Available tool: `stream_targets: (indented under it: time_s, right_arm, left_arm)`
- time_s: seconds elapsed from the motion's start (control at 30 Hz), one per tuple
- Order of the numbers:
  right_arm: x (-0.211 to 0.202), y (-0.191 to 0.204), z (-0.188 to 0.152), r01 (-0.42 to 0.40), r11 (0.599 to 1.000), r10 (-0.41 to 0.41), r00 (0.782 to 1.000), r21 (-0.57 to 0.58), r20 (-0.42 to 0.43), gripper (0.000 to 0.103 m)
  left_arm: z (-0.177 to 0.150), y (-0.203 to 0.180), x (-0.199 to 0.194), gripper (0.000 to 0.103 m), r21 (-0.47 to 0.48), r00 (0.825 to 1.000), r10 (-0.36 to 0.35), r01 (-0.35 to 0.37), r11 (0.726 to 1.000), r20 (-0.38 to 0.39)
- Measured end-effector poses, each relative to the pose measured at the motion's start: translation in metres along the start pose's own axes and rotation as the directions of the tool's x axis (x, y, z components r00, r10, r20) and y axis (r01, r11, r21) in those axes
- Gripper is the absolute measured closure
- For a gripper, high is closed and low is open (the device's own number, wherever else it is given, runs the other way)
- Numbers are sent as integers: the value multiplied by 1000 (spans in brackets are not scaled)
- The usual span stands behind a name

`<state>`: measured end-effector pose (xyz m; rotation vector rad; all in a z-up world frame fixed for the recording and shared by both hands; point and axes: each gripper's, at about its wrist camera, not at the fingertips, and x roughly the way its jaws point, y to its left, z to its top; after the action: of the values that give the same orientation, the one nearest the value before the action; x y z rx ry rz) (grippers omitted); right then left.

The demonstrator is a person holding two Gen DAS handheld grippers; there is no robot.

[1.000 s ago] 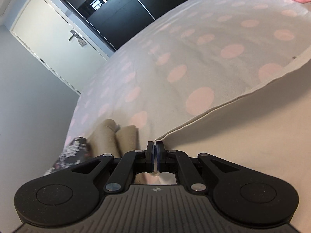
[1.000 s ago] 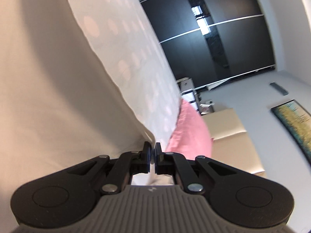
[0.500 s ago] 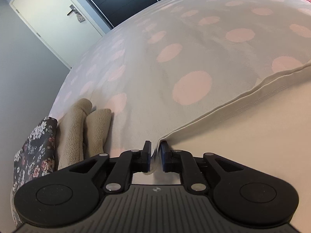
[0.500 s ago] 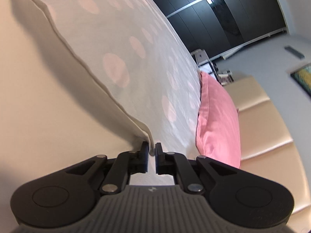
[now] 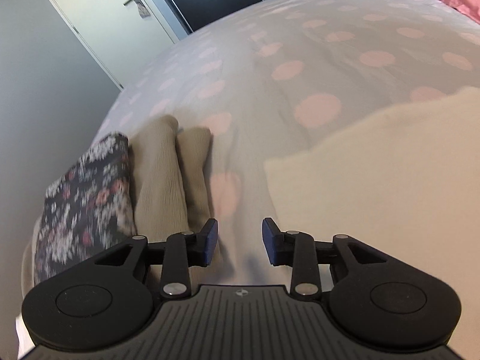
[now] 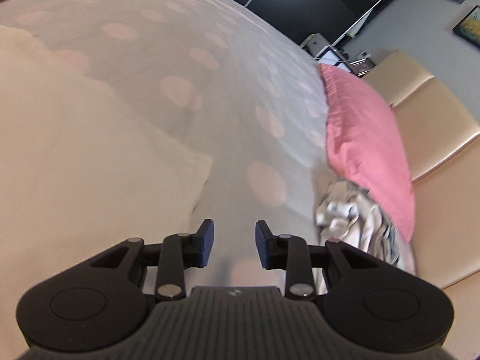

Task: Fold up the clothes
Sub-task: 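Open both tools and release the folded shirt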

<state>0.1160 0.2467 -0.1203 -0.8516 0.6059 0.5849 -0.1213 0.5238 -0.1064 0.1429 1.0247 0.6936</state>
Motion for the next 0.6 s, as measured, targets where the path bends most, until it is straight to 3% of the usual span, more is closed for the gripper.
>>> stream_targets:
  time_s: [0.23, 0.43, 0.6]
  right_arm:
    - [-75, 8, -66, -160, 987, 161, 986, -27, 33, 74]
    - [-117, 22, -125, -213, 976, 213, 977, -40, 17, 79]
    - [-119, 41, -151, -220, 975, 220, 975, -2, 37, 80]
  left_arm:
    - [-64, 2, -59, 72, 39, 997, -73, 74, 996, -36]
    - [-104, -3, -91, 73, 43, 990, -113, 117, 992, -89]
    - [-139, -15, -98, 73, 4, 982, -138, 139, 990, -129]
